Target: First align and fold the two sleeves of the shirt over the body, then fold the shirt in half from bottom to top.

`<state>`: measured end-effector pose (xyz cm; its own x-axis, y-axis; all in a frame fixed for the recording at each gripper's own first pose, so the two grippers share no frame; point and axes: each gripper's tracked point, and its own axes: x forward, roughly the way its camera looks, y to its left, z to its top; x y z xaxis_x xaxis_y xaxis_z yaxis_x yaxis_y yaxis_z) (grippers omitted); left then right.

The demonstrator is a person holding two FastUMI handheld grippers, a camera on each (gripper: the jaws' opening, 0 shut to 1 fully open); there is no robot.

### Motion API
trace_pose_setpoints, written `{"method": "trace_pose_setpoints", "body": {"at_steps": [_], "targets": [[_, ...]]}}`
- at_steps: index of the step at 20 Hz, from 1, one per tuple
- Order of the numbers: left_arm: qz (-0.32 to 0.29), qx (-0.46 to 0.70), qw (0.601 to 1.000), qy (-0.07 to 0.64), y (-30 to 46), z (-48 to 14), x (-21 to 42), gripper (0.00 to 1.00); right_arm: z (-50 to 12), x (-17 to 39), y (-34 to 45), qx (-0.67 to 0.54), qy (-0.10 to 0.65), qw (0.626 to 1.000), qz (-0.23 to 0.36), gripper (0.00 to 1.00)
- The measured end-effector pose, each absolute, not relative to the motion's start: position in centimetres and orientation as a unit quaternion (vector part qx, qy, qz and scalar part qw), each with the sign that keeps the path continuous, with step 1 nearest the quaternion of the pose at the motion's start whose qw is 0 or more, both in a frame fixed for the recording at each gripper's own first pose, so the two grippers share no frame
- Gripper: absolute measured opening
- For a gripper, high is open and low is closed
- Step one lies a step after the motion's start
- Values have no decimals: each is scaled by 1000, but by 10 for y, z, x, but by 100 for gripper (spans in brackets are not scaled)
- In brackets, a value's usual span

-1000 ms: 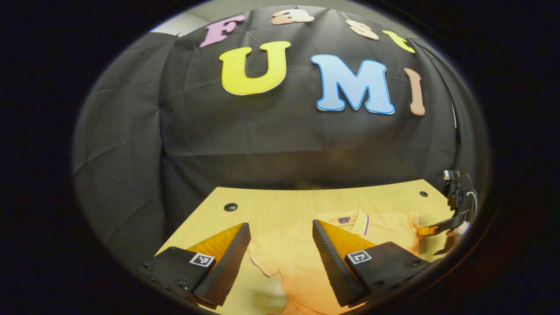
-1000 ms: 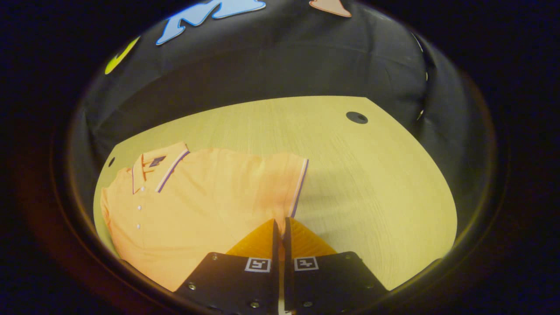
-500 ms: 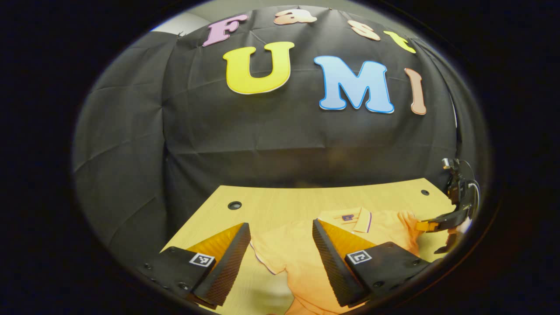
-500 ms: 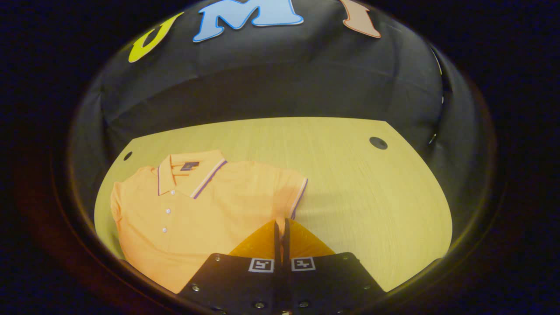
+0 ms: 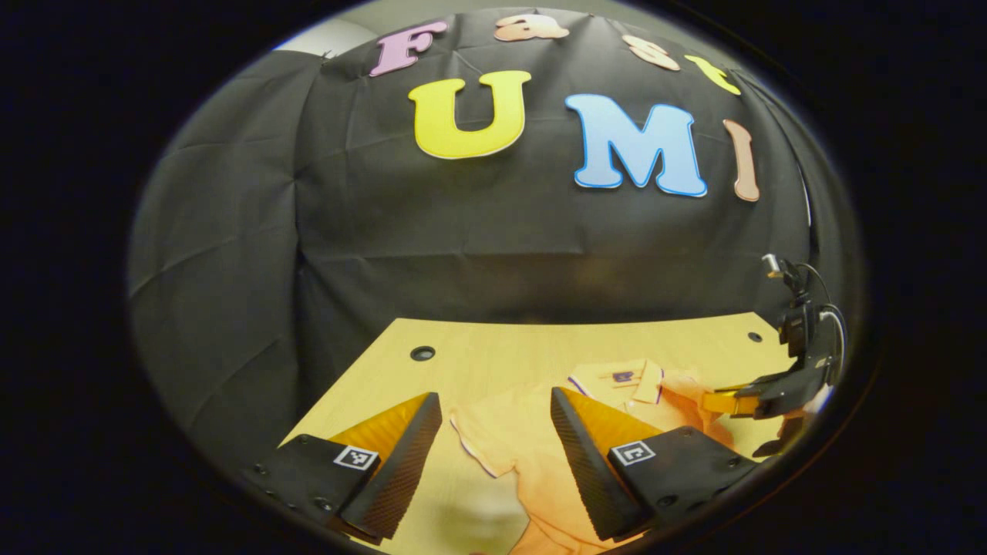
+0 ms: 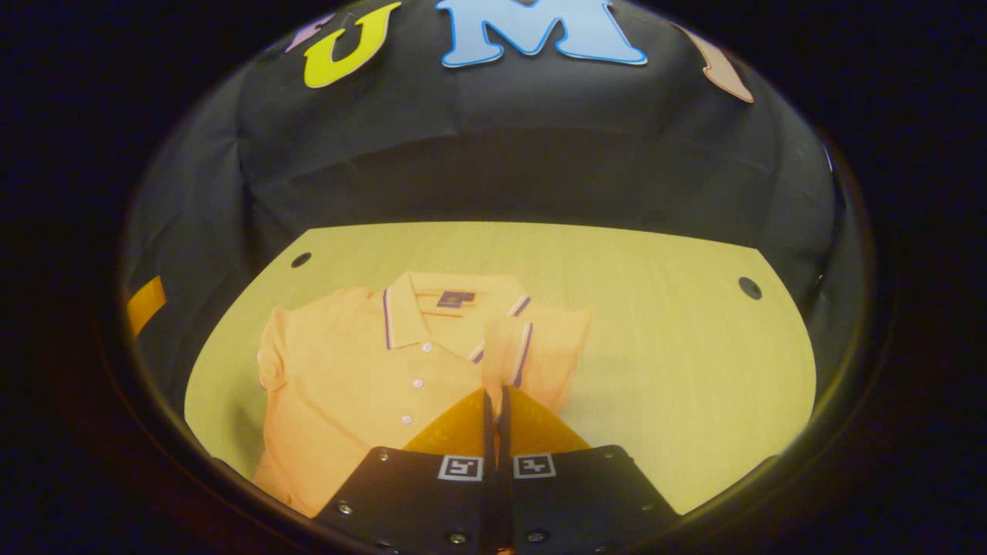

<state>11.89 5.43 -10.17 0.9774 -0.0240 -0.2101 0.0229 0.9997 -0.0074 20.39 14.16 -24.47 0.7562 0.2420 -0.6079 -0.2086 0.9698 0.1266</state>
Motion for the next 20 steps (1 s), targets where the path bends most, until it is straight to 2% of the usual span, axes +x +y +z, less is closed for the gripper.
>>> {"method": "trace_pose_setpoints", "body": {"at_steps": [2,3,4,5,6,12,14,15,20], "targets": [[-11,-3,994,108,57,-105,118,95,-249,199,150,16,334,933,129,1],[-11,-3,994,110,58,-106,120,95,-251,196,156,19,341,930,137,6],[-11,-2,994,112,59,-107,120,95,-254,194,155,17,347,928,135,15],[-11,-2,994,113,59,-110,121,95,-253,194,157,19,349,927,139,17],[-13,-2,993,115,59,-112,123,94,-252,193,155,18,348,928,136,28],[-17,-3,990,140,57,-137,132,95,-239,187,150,29,343,930,130,34],[-17,1,988,151,58,-149,138,94,-234,182,149,29,339,931,131,31],[-16,4,987,157,60,-156,143,95,-231,179,148,29,338,932,131,34],[-10,11,980,197,69,-202,171,95,-216,159,145,42,335,932,133,34]]}}
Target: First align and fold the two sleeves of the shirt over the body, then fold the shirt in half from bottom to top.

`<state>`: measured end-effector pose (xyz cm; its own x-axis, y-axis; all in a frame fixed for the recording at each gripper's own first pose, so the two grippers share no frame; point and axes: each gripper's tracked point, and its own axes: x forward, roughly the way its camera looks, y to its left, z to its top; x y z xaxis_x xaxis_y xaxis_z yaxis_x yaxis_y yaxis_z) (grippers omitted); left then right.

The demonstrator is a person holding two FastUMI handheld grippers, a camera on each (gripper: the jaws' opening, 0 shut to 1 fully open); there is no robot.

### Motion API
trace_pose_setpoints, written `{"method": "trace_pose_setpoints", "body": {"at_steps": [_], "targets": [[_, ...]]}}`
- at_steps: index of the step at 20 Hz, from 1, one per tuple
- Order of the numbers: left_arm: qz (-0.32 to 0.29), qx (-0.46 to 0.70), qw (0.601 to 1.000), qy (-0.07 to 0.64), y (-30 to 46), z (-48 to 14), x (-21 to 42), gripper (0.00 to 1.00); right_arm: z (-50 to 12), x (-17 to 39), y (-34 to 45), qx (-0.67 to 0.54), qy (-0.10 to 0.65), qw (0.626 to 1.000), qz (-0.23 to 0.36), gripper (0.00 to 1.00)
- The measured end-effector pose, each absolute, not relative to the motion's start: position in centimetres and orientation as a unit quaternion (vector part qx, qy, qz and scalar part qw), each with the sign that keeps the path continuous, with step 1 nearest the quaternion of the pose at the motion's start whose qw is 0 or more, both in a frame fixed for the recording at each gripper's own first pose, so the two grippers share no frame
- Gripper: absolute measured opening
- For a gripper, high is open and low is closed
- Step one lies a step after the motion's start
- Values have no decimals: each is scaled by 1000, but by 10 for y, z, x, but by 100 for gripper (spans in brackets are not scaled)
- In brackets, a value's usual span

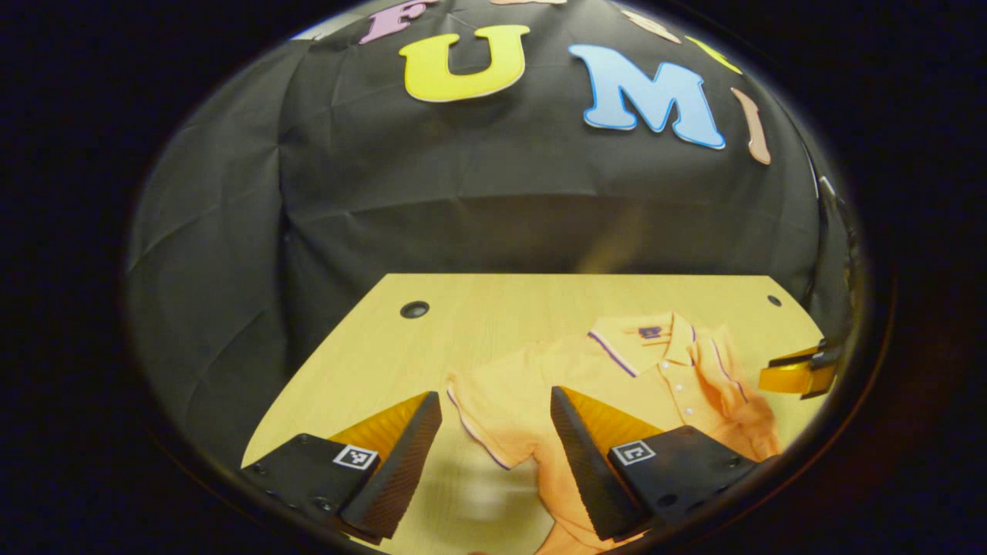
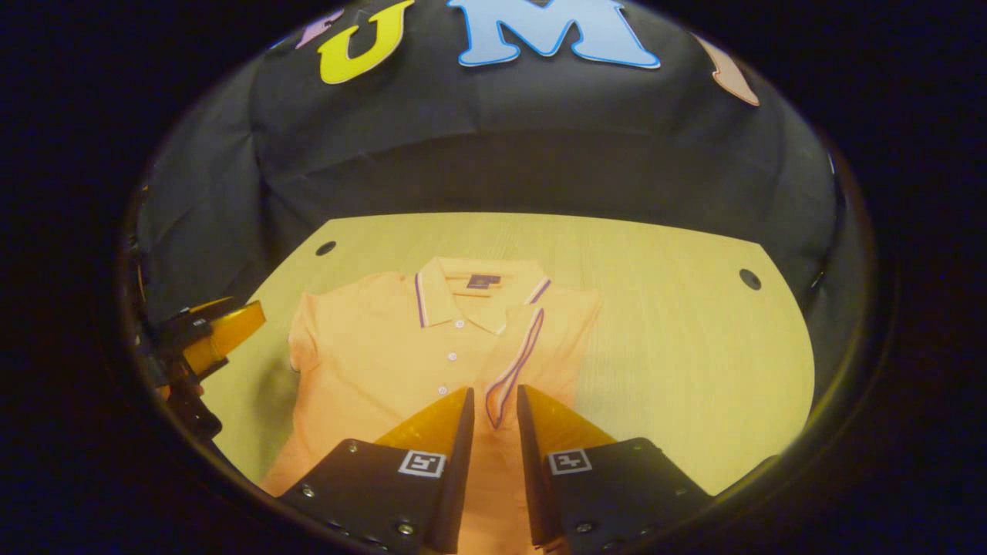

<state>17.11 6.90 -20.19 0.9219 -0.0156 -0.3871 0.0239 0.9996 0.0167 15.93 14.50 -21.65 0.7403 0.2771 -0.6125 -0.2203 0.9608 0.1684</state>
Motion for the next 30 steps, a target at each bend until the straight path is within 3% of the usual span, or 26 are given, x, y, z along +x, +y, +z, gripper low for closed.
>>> {"method": "trace_pose_setpoints", "body": {"at_steps": [10,19,22,24,27,30], "targets": [[1,-13,962,273,73,-279,197,94,-179,129,118,76,321,937,112,34],[28,-28,957,286,74,-302,197,94,-176,115,102,89,328,936,96,34],[31,-28,960,276,75,-301,203,43,-180,112,100,100,332,933,93,34],[32,-25,961,275,74,-301,204,17,-179,106,99,98,332,934,90,34],[33,-18,961,274,71,-299,205,9,-178,100,93,97,334,933,89,34],[26,-1,963,268,67,-289,208,8,-175,95,84,101,333,934,81,34]]}}
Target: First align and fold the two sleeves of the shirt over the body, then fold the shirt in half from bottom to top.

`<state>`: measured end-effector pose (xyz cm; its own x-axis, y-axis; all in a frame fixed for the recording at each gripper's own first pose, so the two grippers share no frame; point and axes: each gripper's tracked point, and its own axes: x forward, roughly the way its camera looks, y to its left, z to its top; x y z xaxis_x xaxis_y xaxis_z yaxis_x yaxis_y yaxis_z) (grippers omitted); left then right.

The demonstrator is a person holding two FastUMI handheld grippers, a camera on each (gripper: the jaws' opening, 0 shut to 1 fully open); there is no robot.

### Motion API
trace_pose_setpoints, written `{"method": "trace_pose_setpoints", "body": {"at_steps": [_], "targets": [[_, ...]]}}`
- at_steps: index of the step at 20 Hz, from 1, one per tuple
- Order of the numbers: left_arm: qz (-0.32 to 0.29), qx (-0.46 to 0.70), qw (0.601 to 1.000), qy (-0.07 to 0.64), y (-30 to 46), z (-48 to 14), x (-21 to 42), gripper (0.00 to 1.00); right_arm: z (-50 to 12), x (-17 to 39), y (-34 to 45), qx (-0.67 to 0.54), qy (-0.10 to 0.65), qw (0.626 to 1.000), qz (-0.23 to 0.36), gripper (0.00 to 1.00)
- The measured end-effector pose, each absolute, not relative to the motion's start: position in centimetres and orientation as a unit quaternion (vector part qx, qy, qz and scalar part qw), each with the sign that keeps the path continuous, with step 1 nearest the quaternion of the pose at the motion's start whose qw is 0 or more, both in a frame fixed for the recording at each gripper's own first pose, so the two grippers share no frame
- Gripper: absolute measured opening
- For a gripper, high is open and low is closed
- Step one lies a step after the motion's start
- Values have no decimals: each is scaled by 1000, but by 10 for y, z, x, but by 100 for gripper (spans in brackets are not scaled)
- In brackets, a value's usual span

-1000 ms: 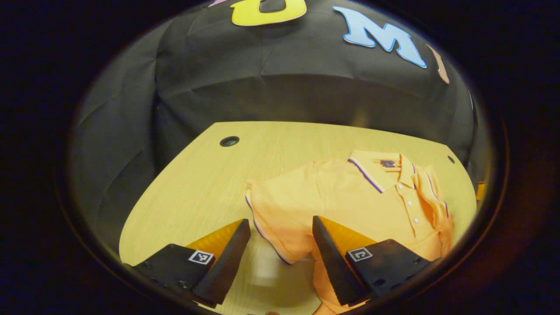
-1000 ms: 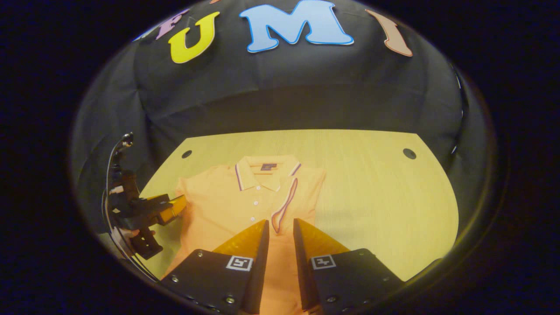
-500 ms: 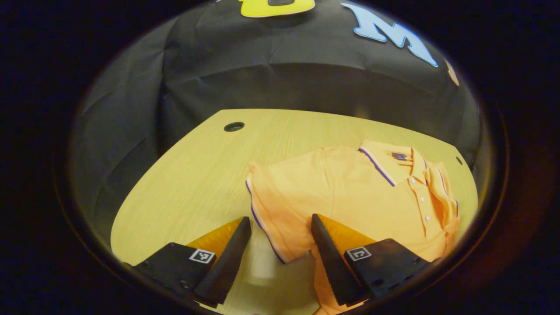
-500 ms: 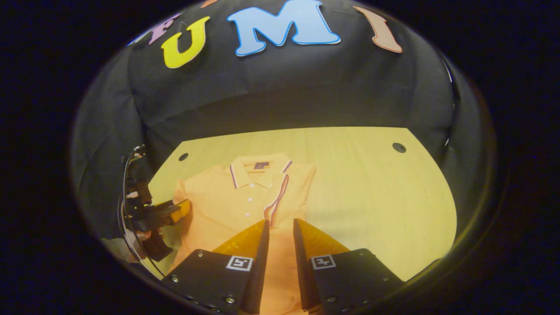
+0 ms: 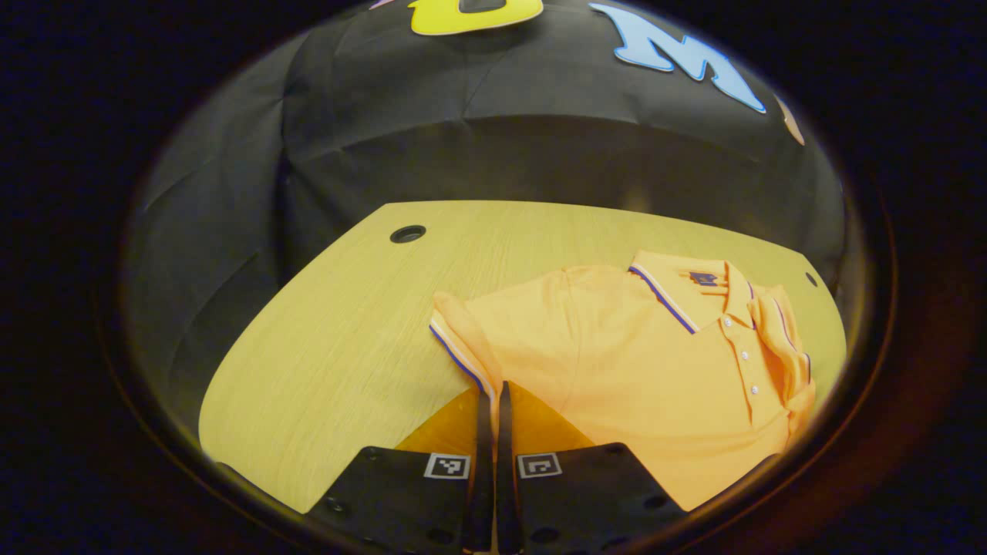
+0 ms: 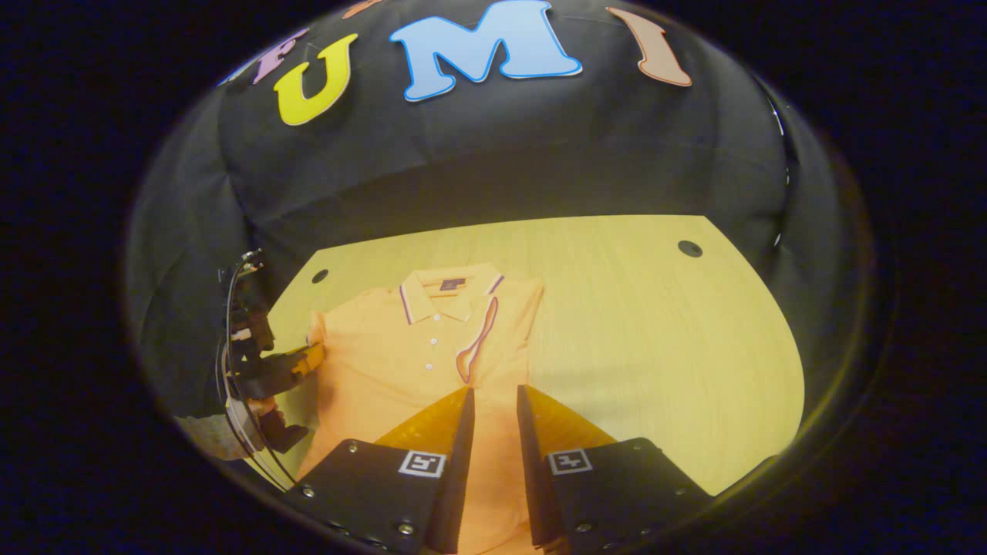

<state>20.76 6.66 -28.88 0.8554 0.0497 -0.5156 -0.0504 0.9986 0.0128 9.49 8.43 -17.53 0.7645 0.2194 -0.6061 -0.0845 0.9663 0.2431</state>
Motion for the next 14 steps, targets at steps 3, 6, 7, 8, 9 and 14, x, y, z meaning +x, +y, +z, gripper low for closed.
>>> {"method": "trace_pose_setpoints", "body": {"at_steps": [3,6,7,8,9,14], "targets": [[5,29,972,234,49,-257,215,9,-177,89,77,109,333,934,73,34],[-37,63,975,210,15,-235,218,9,-177,80,74,119,332,933,71,34],[-54,75,975,203,0,-229,218,9,-177,78,73,119,331,934,71,34],[-72,87,974,196,-16,-225,216,8,-177,74,72,118,330,934,71,34],[-90,100,973,190,-33,-222,213,8,-177,72,71,119,330,934,70,34],[-148,124,962,194,-93,-231,188,8,-175,56,57,125,326,935,63,34]]}}
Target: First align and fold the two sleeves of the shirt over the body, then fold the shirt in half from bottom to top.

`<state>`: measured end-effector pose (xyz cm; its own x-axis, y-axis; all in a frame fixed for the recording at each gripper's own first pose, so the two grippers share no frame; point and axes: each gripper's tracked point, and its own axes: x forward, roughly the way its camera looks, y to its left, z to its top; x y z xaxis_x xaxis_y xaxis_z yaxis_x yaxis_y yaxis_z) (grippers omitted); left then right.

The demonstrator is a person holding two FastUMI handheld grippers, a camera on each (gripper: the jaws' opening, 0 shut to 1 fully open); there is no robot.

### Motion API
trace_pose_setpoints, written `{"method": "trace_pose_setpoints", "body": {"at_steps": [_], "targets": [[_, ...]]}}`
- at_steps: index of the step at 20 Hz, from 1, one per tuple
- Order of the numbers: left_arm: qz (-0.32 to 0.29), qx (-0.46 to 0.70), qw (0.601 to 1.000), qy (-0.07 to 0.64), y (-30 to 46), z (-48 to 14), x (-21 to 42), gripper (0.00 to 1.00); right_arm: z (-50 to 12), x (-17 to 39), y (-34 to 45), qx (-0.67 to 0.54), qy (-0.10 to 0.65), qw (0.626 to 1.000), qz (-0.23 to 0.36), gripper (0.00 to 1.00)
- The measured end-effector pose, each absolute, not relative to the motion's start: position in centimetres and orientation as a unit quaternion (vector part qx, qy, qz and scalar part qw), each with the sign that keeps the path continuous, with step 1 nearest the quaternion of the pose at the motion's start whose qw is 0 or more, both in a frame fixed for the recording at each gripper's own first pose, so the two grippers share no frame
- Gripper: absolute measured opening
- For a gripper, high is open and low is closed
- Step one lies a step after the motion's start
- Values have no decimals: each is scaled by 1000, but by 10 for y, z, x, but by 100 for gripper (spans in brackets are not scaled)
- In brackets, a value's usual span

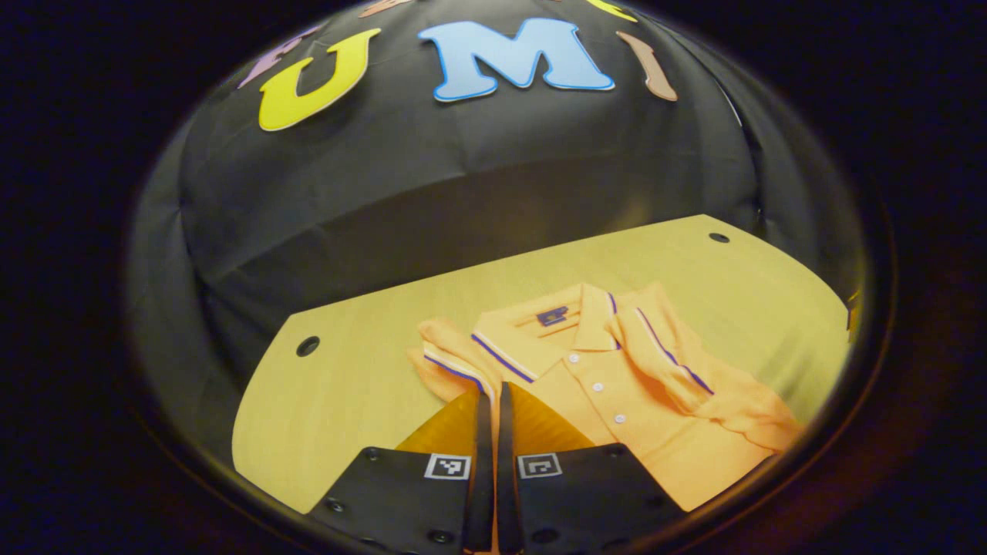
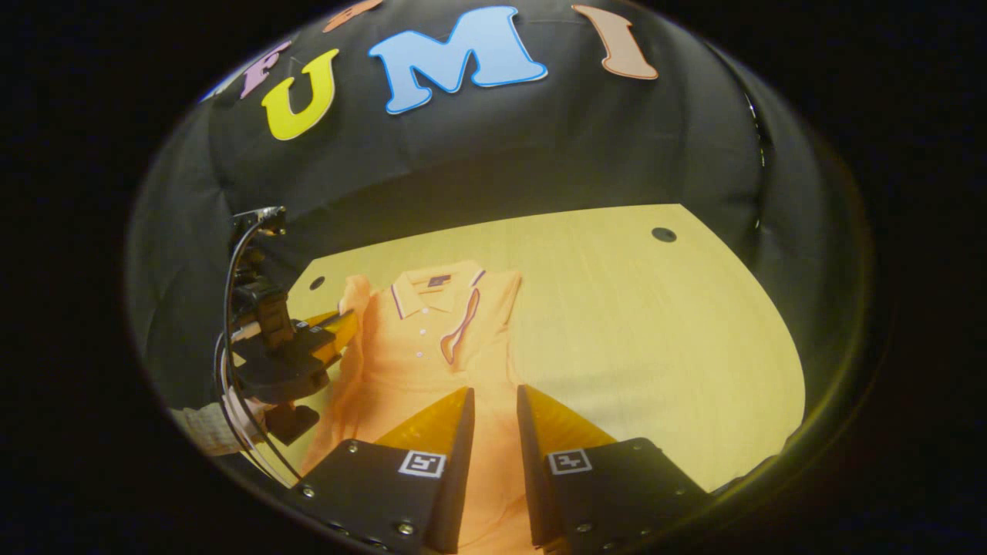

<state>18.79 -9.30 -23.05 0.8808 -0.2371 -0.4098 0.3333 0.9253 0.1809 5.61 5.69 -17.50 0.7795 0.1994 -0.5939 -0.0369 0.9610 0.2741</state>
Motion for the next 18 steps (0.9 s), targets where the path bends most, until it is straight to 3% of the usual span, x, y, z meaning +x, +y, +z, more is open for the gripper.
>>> {"method": "trace_pose_setpoints", "body": {"at_steps": [5,7,11,13,14,18], "targets": [[-170,129,956,203,-122,-238,168,9,-179,39,36,133,323,936,48,34],[-183,107,955,210,-131,-237,156,37,-182,29,31,137,323,935,46,34],[-180,72,958,212,-116,-218,115,81,-196,-2,35,137,333,931,54,34],[-178,68,957,218,-101,-214,79,76,-208,-22,39,139,345,926,62,34],[-178,72,956,221,-93,-215,60,80,-215,-33,44,142,352,923,67,34],[-166,82,949,253,-59,-236,-22,81,-243,-71,59,145,382,909,86,35]]}}
